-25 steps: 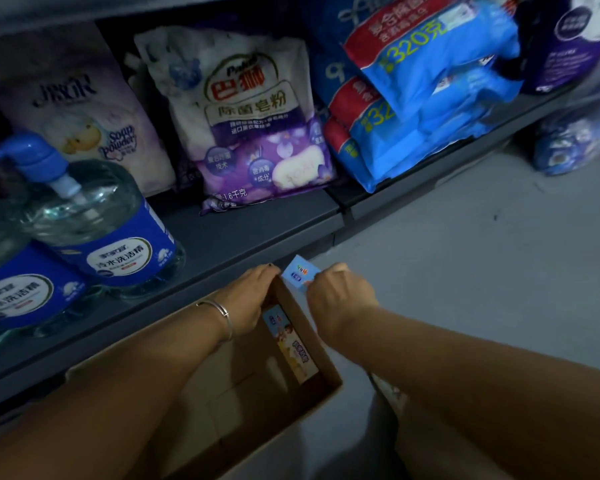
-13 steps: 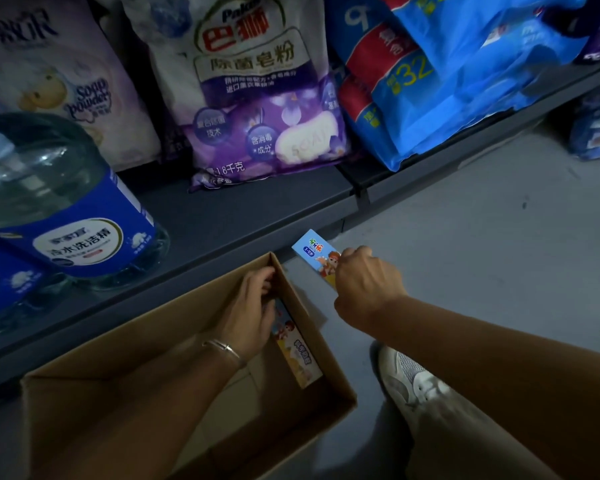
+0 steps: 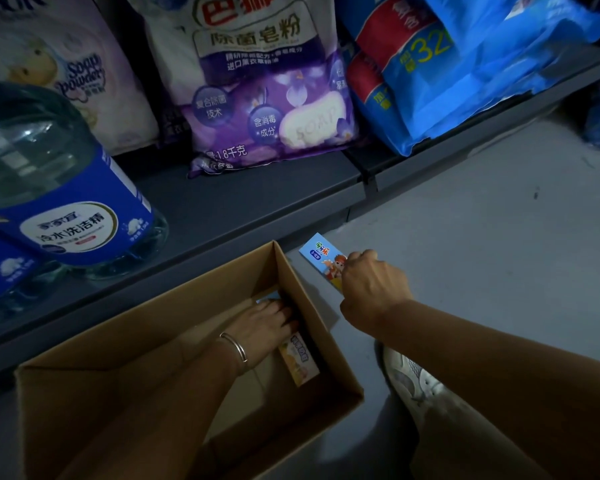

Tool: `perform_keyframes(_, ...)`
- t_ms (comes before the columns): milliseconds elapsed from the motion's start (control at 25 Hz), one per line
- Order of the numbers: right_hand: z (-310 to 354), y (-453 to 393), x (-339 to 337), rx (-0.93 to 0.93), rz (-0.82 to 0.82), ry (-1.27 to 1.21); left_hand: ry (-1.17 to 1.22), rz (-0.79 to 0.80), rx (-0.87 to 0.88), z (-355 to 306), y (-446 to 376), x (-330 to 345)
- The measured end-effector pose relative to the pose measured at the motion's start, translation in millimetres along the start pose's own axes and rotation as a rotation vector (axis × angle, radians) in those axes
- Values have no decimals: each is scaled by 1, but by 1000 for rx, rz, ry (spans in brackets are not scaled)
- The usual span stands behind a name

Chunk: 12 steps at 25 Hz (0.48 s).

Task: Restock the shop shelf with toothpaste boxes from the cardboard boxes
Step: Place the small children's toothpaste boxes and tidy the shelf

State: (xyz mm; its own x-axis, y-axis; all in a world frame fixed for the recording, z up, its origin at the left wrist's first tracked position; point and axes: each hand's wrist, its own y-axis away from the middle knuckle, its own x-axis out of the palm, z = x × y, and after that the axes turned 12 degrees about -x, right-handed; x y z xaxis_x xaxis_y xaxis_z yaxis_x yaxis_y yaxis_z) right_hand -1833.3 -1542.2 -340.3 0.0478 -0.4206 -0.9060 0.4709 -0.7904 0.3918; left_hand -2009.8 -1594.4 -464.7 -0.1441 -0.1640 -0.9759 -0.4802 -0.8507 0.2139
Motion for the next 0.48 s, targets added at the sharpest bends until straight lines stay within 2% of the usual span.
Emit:
perform_keyframes(160, -2, 1, -9, -17, -17, 15, -103, 40, 54, 6, 3, -15)
perform_keyframes(360, 2, 15, -60, -112, -54, 85, 38, 83, 31, 25, 34, -67)
perform_keyframes(480, 15, 34, -107, -195, -123, 122, 83, -50, -67, 31, 65, -122)
